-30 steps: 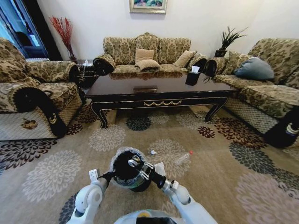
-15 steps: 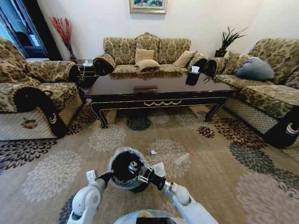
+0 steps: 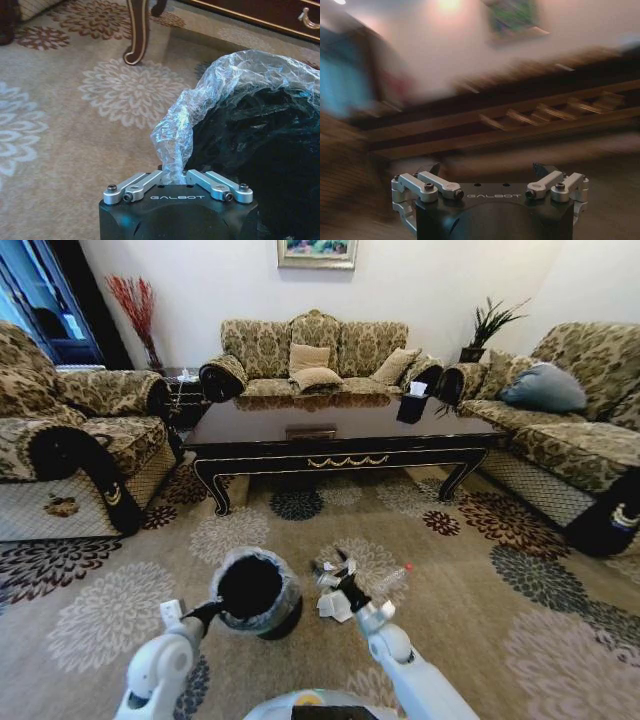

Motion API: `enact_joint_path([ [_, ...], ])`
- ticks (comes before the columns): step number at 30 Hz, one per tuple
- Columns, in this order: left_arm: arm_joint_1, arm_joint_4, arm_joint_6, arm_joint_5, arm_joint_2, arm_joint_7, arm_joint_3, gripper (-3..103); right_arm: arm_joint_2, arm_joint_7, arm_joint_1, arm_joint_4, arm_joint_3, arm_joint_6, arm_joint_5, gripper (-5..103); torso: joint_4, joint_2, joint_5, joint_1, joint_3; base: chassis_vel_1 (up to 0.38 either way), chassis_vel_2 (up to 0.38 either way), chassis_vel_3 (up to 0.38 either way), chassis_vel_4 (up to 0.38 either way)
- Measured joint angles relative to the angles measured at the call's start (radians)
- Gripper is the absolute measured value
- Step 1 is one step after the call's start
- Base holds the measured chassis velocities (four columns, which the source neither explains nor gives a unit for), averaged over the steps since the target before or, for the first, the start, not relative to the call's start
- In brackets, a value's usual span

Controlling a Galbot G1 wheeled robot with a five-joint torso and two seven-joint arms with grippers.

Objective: Move to the front of the table and pick up the trash from the floor, then place it into the trash bin.

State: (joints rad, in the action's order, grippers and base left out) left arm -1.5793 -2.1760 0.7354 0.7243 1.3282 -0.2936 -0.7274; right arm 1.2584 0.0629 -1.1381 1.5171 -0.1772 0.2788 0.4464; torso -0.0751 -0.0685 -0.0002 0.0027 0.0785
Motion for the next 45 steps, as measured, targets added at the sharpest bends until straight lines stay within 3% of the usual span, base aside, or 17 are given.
enact_joint_path([
  [2,-0.004,-0.003,0.000,0.000,0.000,0.000,-0.003,2,0.003,0.027,0.011,-0.013,-0.002,-0.014,-0.008,100,-0.0002,0.000,0.0000,0.000,0.000,0.000,0.000,0.000,0.000],
  [5,-0.031,-0.032,0.000,-0.005,0.012,0.000,-0.012,2,0.037,0.174,0.118,-0.166,-0.037,-0.084,-0.049,100,-0.0002,0.000,-0.0002,0.000,0.000,0.000,0.000,0.000,0.000],
  [6,-0.031,-0.032,0.000,-0.005,0.012,0.000,-0.012,2,0.037,0.174,0.118,-0.166,-0.037,-0.084,-0.049,100,-0.0002,0.000,-0.0002,0.000,0.000,0.000,0.000,0.000,0.000],
  [8,-0.042,-0.045,0.000,-0.009,0.018,0.000,-0.014,2,0.054,0.236,0.153,-0.236,-0.058,-0.123,-0.029,100,-0.0002,0.000,0.0000,0.000,0.000,0.000,0.000,0.000,0.000],
  [10,-0.058,-0.067,0.000,-0.012,0.022,-0.001,-0.024,2,0.079,0.344,0.193,-0.337,-0.091,-0.205,0.049,100,-0.0006,0.000,0.0001,0.000,0.000,0.000,0.000,0.000,0.000],
  [15,-0.080,-0.083,0.000,-0.014,0.022,-0.002,-0.043,2,0.111,0.423,0.230,-0.479,-0.126,-0.241,0.106,100,-0.0005,0.000,0.0002,0.000,0.000,0.000,0.000,0.000,0.000],
  [22,-0.096,-0.101,0.000,-0.018,0.025,-0.003,-0.050,2,0.147,0.421,0.277,-0.634,-0.165,-0.223,0.129,100,-0.0004,0.000,0.0002,0.000,0.000,0.000,0.000,0.000,0.000],
  [29,-0.103,-0.107,0.000,-0.022,0.027,-0.005,-0.051,2,0.165,0.359,0.326,-0.770,-0.198,-0.180,0.111,103,-0.0003,0.000,0.0001,0.000,0.000,0.000,0.000,0.000,0.000],
  [32,-0.102,-0.104,0.000,-0.022,0.023,-0.005,-0.055,2,0.163,0.331,0.327,-0.784,-0.196,-0.184,0.111,89,-0.0005,0.000,0.0001,0.000,0.000,0.000,0.000,0.000,0.000],
  [34,-0.101,-0.103,0.000,-0.022,0.021,-0.005,-0.056,2,0.163,0.328,0.328,-0.786,-0.195,-0.191,0.110,89,-0.0004,0.000,0.0001,0.000,0.000,0.000,0.000,0.000,0.000],
  [38,-0.094,-0.096,0.000,-0.022,0.019,-0.005,-0.054,2,0.163,0.327,0.323,-0.787,-0.192,-0.215,0.093,68,-0.0003,0.000,0.0002,0.000,0.000,0.000,0.000,0.000,0.000],
  [40,-0.093,-0.095,0.000,-0.022,0.018,-0.005,-0.052,2,0.162,0.327,0.321,-0.786,-0.192,-0.218,0.089,68,-0.0004,0.000,0.0003,0.000,0.000,0.000,0.000,0.000,0.000],
  [43,-0.087,-0.089,0.000,-0.022,0.021,-0.006,-0.045,2,0.156,0.328,0.311,-0.775,-0.191,-0.224,0.081,51,-0.0004,0.000,0.0001,0.000,0.000,0.000,0.000,0.000,0.000],
  [45,-0.085,-0.087,0.000,-0.024,0.022,-0.006,-0.042,2,0.151,0.328,0.305,-0.768,-0.189,-0.225,0.081,48,-0.0003,0.000,0.0002,0.000,0.000,0.000,0.000,0.000,0.000],
])
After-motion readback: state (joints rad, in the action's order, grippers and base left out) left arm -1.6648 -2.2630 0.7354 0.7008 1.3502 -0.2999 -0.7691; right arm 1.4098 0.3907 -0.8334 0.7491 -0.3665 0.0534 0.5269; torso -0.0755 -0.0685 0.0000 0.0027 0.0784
